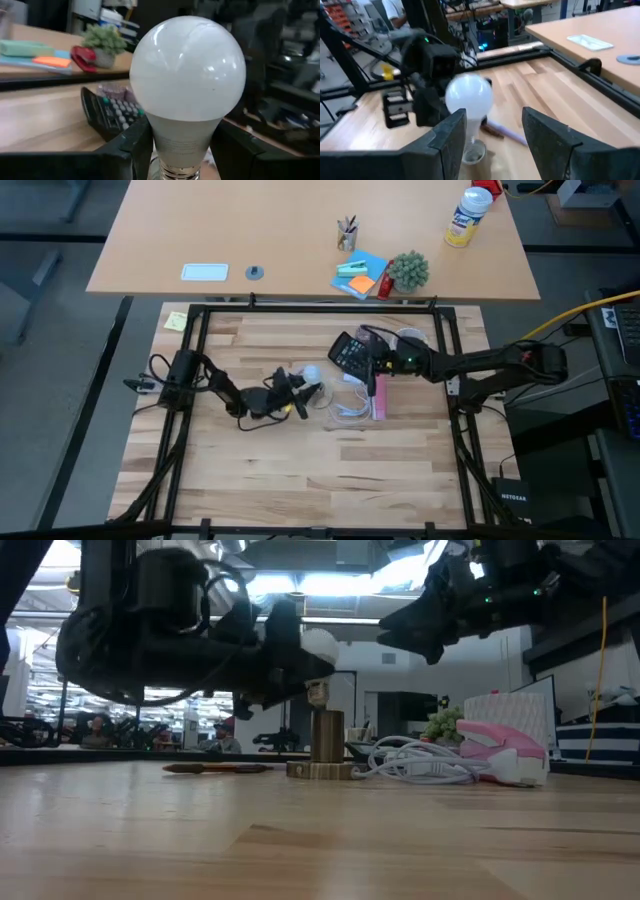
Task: Screw lightbulb
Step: Insert the lightbulb into the gold lamp
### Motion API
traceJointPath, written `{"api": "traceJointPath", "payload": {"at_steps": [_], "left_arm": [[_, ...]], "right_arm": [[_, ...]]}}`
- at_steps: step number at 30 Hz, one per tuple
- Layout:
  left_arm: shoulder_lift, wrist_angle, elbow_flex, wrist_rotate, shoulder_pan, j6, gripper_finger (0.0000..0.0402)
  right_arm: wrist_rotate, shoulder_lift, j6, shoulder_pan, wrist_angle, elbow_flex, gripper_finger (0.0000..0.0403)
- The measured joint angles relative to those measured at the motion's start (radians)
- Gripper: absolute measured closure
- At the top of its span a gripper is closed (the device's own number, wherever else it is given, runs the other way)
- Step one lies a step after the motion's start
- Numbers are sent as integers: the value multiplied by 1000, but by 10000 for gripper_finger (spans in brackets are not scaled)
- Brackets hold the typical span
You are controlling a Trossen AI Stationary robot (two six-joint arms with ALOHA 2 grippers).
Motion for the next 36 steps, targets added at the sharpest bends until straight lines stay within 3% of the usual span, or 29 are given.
{"api": "traceJointPath", "payload": {"at_steps": [6, 12, 26, 36], "left_arm": [[-8, -3, -9, 217, 79, 47, 240], [-9, -13, -4, 343, 141, 64, 240], [-8, -108, -3, 358, 117, 167, 240], [-8, -133, -3, 358, 110, 169, 240]], "right_arm": [[-27, 63, 24, -27, 102, 1, 205], [-45, 153, 28, -26, 232, 1, 205], [-72, 281, 26, 4, 199, 159, 205], [-71, 339, -4, 55, 137, 185, 205]]}}
